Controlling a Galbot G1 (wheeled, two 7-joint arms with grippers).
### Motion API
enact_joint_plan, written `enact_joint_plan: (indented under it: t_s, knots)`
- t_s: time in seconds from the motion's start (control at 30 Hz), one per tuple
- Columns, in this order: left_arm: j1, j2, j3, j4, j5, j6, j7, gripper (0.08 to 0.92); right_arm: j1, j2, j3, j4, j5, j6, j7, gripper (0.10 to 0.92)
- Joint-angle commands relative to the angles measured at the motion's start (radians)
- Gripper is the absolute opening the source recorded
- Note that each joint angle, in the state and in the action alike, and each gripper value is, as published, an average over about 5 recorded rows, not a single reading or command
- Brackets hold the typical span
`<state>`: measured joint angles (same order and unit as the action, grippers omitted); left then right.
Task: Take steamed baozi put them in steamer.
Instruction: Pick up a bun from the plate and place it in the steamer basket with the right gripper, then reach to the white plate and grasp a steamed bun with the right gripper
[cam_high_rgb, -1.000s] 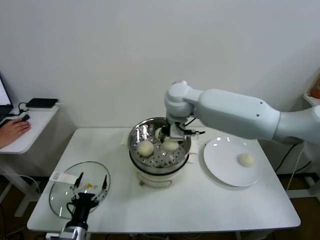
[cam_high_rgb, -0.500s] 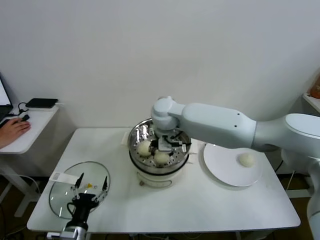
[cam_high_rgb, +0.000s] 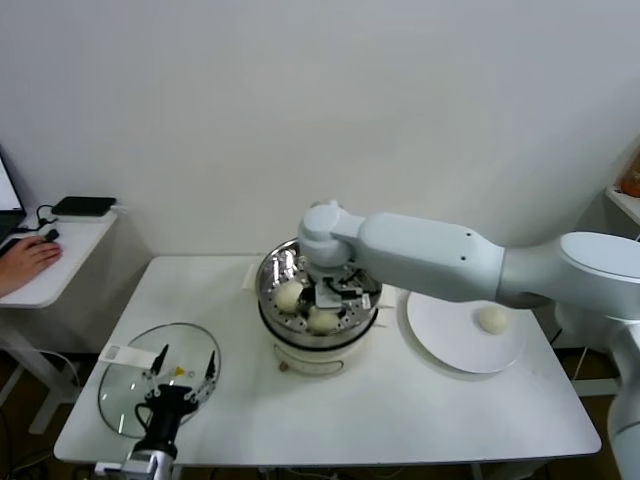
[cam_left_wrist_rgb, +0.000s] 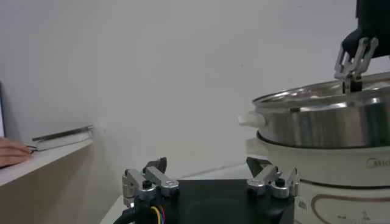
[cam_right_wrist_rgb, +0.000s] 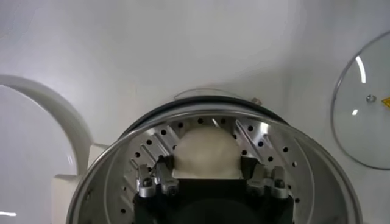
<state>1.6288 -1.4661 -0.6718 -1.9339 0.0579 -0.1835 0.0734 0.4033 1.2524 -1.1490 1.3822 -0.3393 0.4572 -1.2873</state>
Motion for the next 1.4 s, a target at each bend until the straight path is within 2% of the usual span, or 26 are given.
enact_joint_plan:
  t_s: [0.03, 0.27, 0.53, 0.87, 1.1, 1.4]
  knots:
    - [-0.003, 0.000, 0.003, 0.002, 0.000, 0.003, 0.000, 0.823, -0.010, -0.002, 0.001, -0.004, -0.002, 0.004, 0.001, 0.699]
    - [-0.004, -0.002, 0.005, 0.002, 0.001, 0.005, 0.000, 0.823, -0.011, 0.002, 0.000, -0.004, -0.001, 0.009, 0.007, 0.714]
    - [-0.002, -0.004, 0.004, 0.003, 0.002, 0.003, -0.001, 0.823, -0.003, -0.002, 0.002, -0.003, 0.005, 0.019, 0.004, 0.816]
    - [-0.005, -0.004, 0.006, 0.003, 0.003, 0.005, -0.001, 0.823, 0.079, -0.023, 0.009, -0.018, 0.103, 0.018, -0.014, 0.823]
    - [-0.008, -0.004, 0.011, 0.006, 0.003, 0.005, -0.001, 0.823, 0.194, -0.098, 0.009, -0.039, 0.282, -0.071, -0.018, 0.823]
    - [0.003, 0.006, 0.011, -0.011, -0.009, 0.000, 0.000, 0.823, 0.376, -0.288, -0.225, -0.137, 0.751, -0.343, -0.002, 0.823]
